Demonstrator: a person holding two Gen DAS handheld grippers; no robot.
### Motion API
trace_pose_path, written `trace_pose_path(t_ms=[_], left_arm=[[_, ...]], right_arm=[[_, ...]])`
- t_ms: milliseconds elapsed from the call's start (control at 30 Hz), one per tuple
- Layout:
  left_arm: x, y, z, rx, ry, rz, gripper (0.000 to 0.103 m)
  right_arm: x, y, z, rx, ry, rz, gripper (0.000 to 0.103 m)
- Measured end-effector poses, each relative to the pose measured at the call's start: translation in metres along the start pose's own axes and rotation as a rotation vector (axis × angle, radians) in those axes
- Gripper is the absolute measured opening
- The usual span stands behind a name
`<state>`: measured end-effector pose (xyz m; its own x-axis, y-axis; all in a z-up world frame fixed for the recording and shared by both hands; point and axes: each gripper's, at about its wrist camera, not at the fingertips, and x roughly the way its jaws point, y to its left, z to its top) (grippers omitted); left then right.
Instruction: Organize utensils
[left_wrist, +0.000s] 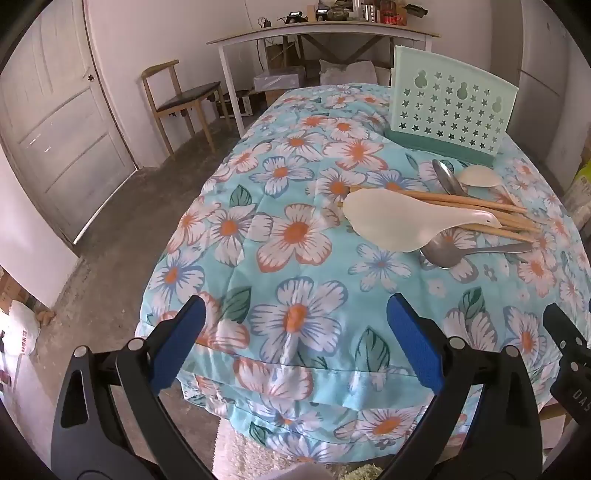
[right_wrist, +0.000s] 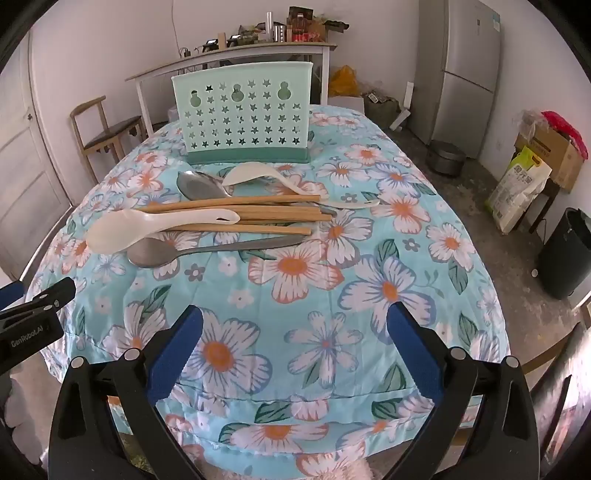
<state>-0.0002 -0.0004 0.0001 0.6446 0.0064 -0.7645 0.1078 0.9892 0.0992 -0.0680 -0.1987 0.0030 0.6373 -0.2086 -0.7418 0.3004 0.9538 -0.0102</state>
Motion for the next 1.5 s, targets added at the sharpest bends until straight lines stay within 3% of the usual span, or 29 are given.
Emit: trace_pose_path(t_ms=[1500], left_arm=[[-0.004, 0.006, 0.001, -0.014, -0.011, 0.005, 0.095]], right_arm=[[-0.006, 0.0, 0.007, -0.003, -0.031, -0.007, 0.097]])
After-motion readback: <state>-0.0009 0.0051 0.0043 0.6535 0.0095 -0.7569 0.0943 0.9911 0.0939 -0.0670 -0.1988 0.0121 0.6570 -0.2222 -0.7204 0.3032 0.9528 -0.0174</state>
